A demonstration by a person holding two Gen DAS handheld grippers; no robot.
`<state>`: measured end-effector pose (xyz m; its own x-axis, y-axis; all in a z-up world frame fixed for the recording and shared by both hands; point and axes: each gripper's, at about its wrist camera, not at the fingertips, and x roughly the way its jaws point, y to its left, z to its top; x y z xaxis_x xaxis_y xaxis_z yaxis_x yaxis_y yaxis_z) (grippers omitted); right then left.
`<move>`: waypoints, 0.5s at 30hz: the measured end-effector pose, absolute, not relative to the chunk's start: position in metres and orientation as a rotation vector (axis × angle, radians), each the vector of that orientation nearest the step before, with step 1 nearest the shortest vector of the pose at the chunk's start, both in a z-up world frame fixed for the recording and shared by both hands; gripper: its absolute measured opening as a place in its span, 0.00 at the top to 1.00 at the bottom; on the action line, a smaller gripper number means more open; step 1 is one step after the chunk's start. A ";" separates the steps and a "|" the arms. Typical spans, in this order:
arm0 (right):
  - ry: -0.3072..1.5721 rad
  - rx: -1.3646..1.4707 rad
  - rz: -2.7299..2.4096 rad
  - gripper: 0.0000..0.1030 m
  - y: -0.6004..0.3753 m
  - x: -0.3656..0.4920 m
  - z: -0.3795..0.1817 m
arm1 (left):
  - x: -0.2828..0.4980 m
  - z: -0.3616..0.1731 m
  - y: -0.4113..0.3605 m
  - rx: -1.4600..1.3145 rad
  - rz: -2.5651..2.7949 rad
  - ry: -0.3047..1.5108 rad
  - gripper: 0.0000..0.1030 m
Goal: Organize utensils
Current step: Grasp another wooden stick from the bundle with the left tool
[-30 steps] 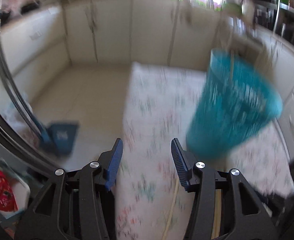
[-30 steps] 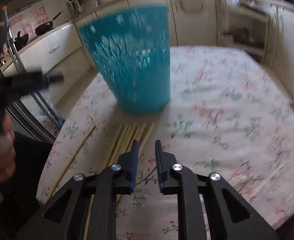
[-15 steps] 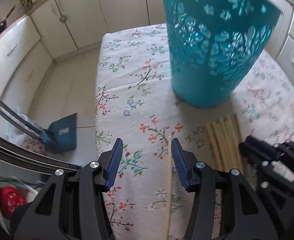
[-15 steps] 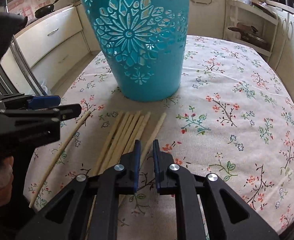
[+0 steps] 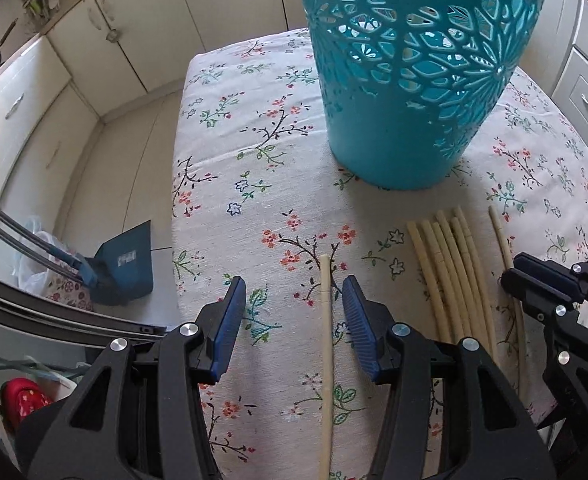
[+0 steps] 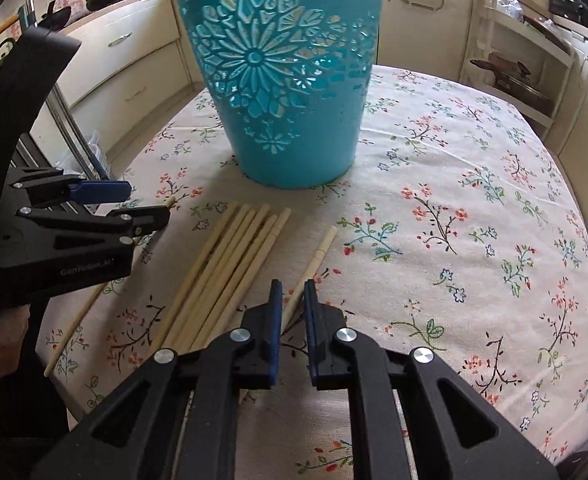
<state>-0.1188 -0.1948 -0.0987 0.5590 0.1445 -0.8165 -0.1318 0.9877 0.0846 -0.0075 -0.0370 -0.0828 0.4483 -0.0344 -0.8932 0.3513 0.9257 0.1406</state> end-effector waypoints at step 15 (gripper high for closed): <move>0.958 0.026 0.106 0.78 -0.203 -0.119 -0.098 | 0.004 -0.080 -0.038 0.062 -0.362 1.145 0.96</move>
<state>-0.1185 -0.2032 -0.0979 0.5703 0.1014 -0.8152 -0.0787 0.9945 0.0687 0.0045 -0.0384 -0.0802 0.3621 -0.2492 -0.8982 0.3124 0.9403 -0.1349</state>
